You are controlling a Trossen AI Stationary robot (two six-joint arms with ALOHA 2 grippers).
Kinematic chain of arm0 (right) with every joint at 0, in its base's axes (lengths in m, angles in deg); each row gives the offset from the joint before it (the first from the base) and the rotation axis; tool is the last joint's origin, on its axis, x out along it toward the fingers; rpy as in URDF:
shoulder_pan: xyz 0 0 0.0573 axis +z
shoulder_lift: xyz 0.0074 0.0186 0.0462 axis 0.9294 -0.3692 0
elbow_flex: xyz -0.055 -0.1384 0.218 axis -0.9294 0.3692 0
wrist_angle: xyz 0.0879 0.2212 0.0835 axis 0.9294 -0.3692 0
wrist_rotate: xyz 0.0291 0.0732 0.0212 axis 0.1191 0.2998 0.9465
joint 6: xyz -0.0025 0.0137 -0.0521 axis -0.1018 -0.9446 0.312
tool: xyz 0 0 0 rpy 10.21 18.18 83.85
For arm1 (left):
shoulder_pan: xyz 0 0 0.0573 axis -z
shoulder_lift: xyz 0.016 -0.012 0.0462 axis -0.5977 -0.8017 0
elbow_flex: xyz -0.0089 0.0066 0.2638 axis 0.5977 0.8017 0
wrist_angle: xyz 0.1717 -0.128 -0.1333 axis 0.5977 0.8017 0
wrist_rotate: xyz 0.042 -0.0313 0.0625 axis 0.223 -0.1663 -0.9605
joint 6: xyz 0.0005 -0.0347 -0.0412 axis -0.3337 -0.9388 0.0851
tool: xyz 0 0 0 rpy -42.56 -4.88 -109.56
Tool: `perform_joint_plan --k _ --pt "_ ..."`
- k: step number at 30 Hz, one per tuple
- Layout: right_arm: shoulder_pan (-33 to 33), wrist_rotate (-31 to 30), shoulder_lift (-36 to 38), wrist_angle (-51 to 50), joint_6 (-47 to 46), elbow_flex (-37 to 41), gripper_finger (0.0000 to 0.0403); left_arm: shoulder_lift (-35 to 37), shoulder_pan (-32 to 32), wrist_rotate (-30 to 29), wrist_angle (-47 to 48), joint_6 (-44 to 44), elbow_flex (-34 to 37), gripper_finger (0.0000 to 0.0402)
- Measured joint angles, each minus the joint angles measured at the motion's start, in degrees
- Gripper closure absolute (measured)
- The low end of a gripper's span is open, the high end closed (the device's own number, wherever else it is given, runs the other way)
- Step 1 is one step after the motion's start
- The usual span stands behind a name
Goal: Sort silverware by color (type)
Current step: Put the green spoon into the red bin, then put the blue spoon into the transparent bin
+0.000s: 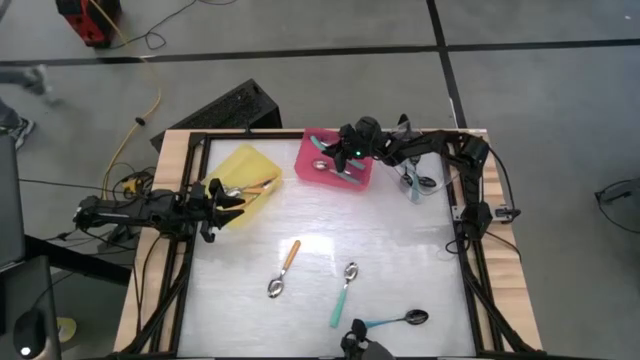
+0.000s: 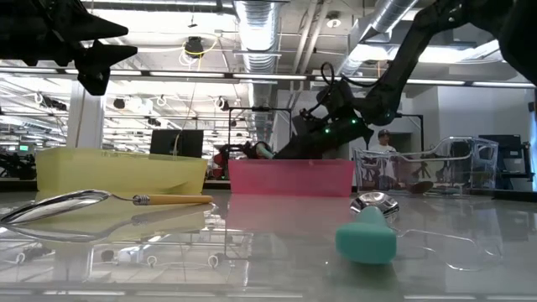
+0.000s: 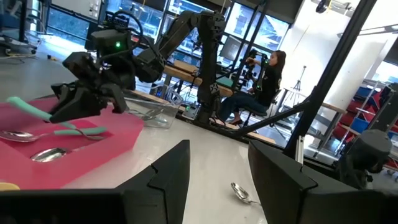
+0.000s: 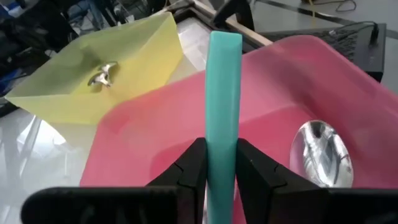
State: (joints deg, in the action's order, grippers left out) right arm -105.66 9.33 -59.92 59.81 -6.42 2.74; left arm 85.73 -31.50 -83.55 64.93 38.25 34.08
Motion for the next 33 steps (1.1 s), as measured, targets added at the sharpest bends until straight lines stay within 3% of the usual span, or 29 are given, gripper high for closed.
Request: perform_joint_plan --k 8,20,33 --pt "0.04 -2.27 0.02 0.43 0.11 0.0 0.0295 0.0 0.0 -0.03 0.01 0.0 0.0 0.0253" --pt "0.04 -5.27 0.02 0.2 0.6 0.0 0.0205 0.0 0.0 -0.04 0.0 0.02 -0.01 0.0253" --pt "-0.28 -5.79 9.78 -5.59 3.16 -0.04 0.0198 -0.01 0.0 -0.04 -0.01 -0.31 0.0 0.0253"
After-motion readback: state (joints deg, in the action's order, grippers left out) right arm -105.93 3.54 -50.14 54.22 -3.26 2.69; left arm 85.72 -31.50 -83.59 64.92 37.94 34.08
